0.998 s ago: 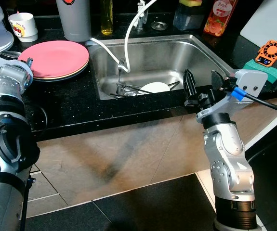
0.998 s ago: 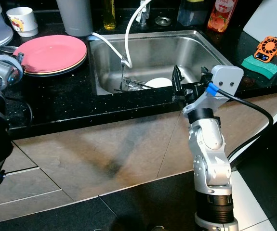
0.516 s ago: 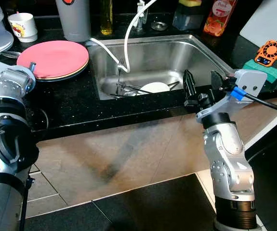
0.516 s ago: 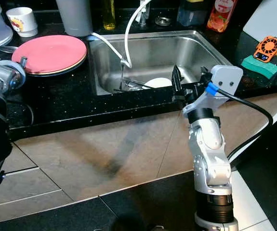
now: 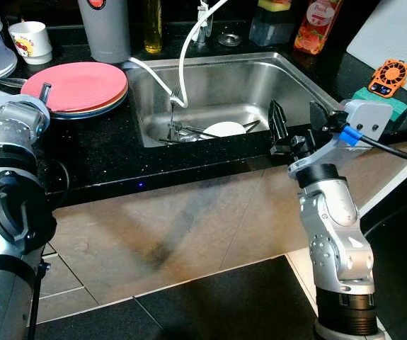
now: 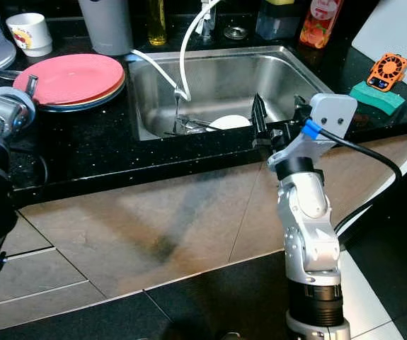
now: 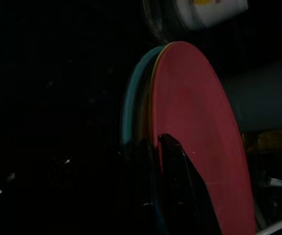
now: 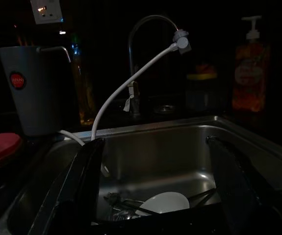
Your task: Kitchen organization
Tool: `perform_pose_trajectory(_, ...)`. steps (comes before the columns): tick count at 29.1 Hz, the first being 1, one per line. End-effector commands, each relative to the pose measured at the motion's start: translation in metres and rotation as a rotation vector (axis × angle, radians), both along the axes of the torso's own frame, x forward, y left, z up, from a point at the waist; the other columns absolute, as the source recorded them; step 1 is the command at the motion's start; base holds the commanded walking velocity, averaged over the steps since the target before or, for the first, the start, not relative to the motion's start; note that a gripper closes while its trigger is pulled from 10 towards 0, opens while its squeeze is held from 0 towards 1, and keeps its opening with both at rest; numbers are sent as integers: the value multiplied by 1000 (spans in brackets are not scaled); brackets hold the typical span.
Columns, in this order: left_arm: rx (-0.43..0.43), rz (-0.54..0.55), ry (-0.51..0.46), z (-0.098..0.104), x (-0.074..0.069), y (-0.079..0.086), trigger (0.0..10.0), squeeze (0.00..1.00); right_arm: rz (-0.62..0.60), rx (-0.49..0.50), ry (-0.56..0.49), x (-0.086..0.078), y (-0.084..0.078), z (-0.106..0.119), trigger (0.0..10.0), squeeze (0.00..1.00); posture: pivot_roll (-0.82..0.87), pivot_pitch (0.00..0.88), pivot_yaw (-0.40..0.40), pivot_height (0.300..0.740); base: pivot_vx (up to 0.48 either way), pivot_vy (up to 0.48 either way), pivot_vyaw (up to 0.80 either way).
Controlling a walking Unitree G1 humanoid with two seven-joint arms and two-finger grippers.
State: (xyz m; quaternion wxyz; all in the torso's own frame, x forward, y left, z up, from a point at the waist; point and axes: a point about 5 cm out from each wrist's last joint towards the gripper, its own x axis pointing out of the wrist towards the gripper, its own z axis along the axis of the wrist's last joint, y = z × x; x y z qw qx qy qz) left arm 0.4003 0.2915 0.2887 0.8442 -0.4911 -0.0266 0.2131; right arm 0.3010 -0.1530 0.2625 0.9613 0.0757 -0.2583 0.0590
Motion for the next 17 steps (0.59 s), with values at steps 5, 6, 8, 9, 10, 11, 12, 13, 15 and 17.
perform_pose_trajectory(5,92,-66,-375,65,-7,-2,3804,0,-1,-7,5,1,-1,-1,10000,0,78,93,-25,740,0,0,0)
perform_pose_trajectory(6,92,-66,-375,65,-7,-2,3804,0,-1,-7,5,1,-1,-1,10000,0,78,93,-25,740,0,0,0)
perform_pose_trajectory(8,131,-196,-467,77,-8,-20,10000,0,-2,-6,6,1,-1,-2,10000,0,79,100,-21,740,0,0,0)
perform_pose_trajectory(9,175,-323,-514,78,-11,-39,10000,0,-4,-5,7,0,-1,-2,10000,0,81,106,-18,740,0,0,0)
perform_pose_trajectory(10,175,-323,-514,78,-11,-39,10000,0,-4,-5,7,0,-1,-2,10000,0,81,106,-18,740,0,0,0)
perform_pose_trajectory(11,203,-377,-507,74,-11,-48,10000,0,-6,-5,9,0,-1,-2,10000,0,81,106,-18,740,0,0,0)
perform_pose_trajectory(12,251,-410,-497,68,-12,-55,10000,0,-9,-4,10,-1,-2,-3,10000,0,81,110,-19,740,0,0,0)
perform_pose_trajectory(13,251,-410,-497,68,-12,-55,10000,0,-9,-4,10,-1,-2,-3,10000,0,81,110,-19,740,0,0,0)
perform_pose_trajectory(15,331,-539,-447,41,-11,-80,10000,0,-16,-5,12,0,-3,-3,10000,0,81,110,-19,740,0,0,0)
perform_pose_trajectory(17,418,-578,-371,22,-6,-99,10000,0,-23,-6,10,0,-5,-2,10000,0,79,116,-20,740,0,0,0)
